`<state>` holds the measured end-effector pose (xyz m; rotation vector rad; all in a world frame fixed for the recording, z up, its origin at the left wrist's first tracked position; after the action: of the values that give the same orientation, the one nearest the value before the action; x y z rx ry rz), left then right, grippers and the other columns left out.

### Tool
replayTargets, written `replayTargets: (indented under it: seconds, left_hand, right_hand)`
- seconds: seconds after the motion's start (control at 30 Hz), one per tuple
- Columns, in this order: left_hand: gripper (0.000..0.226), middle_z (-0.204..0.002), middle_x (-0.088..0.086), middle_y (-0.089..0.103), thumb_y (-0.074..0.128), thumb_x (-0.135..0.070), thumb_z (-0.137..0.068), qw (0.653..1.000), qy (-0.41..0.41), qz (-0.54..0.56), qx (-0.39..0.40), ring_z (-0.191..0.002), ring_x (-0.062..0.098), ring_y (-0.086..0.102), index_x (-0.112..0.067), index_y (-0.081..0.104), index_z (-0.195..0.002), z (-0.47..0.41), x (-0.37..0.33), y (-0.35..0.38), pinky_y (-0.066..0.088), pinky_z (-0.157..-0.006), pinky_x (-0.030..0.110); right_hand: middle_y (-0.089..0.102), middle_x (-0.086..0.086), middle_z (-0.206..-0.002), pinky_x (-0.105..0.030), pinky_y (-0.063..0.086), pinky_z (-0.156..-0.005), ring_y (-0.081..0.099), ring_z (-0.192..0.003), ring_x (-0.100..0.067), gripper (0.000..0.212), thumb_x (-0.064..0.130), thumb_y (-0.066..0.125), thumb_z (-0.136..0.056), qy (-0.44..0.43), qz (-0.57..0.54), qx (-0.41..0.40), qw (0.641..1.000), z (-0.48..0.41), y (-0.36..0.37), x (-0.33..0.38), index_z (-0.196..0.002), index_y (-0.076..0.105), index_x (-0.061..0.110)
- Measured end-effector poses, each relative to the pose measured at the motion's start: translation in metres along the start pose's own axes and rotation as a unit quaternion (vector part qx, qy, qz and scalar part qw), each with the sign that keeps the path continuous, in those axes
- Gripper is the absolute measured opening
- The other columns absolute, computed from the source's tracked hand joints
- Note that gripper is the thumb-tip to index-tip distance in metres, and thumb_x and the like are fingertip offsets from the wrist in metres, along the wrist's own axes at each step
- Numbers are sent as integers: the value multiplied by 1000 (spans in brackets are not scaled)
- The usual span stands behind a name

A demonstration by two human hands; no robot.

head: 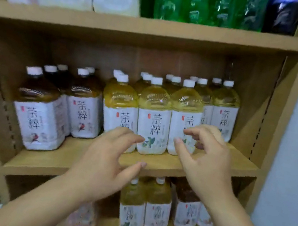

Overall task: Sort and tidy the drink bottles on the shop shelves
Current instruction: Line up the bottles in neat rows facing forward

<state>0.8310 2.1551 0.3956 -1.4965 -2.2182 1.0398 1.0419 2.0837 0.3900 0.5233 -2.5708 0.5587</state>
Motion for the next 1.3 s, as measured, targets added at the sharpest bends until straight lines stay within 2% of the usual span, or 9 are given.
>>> replayTargets:
  seconds: [0.33,0.43,0.6,0.73,0.8,0.93,1.1,1.2,1.3]
  left_hand:
    - [49,-115,-6,59,62,-54,-84,969,20,-166,-182,-103,17,58,-23,62,-122,-90,22,-190,51,-88,36]
    - [50,-124,-2,55,71,-44,-87,962,-13,-147,-228,-109,19,55,-22,57,-129,-108,35,-221,47,-94,40]
    - [75,-145,4,41,73,-44,-89,957,-119,-53,-258,-129,25,46,-30,35,-151,-140,65,-243,41,-106,41]
    - [91,-157,0,36,70,-57,-86,963,-147,13,-226,-143,22,38,-41,15,-157,-160,95,-235,36,-115,46]
    - [99,-156,-7,42,69,-61,-84,967,-151,43,-199,-140,21,44,-46,4,-157,-167,104,-230,40,-114,51]
    - [102,-148,-15,51,72,-47,-90,970,-153,86,-166,-131,19,54,-48,-6,-156,-175,109,-228,43,-111,48]
    - [95,-140,-20,56,74,-35,-92,962,-132,177,-158,-124,11,60,-61,3,-149,-176,117,-229,49,-106,47]
    - [96,-143,-19,52,74,-38,-91,959,-119,190,-176,-125,10,58,-62,2,-150,-171,113,-230,51,-104,44]
    - [97,-149,-16,47,74,-61,-76,956,-108,182,-204,-134,14,52,-77,3,-139,-164,108,-234,49,-107,50]
  right_hand:
    - [58,5,-105,-26,43,-86,55,-101,-13,35,48,65,-85,-218,47,-20,975,-137,-2,159,-106,70,20]
    - [55,7,-111,-26,42,-91,50,-104,-7,40,47,70,-89,-185,8,-6,983,-167,3,184,-119,64,22]
    - [45,-2,-147,-29,38,-98,49,-127,-18,71,49,68,-93,-98,-31,51,993,-207,34,202,-152,37,25]
    - [54,-4,-137,-36,44,-87,55,-113,-22,79,49,67,-92,-76,-22,49,996,-228,63,200,-155,25,28]
    - [57,-7,-136,-42,51,-89,59,-114,-30,92,52,64,-93,-56,3,54,997,-233,74,196,-160,7,27]
    - [64,-7,-126,-37,51,-78,62,-93,-27,107,53,62,-95,-33,22,78,996,-241,84,194,-160,-18,25]
    - [58,1,-142,-33,44,-85,62,-117,-26,107,50,69,-92,-14,-66,72,995,-246,79,191,-161,-11,36]
    - [58,-6,-135,-37,48,-85,62,-106,-28,107,57,69,-89,-36,-40,50,997,-240,78,193,-159,-11,43]
    - [48,-16,-132,-35,41,-83,50,-95,-26,108,62,67,-88,-47,-17,41,998,-233,76,198,-158,-13,46]
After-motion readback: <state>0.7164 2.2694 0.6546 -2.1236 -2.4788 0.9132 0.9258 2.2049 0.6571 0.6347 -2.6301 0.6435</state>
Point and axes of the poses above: each hand's wrist, its own z-axis away from the middle knuckle, its own y-axis out of the palm, x = y × z, the point moved 5 cm from there along -z, towards the middle knuckle
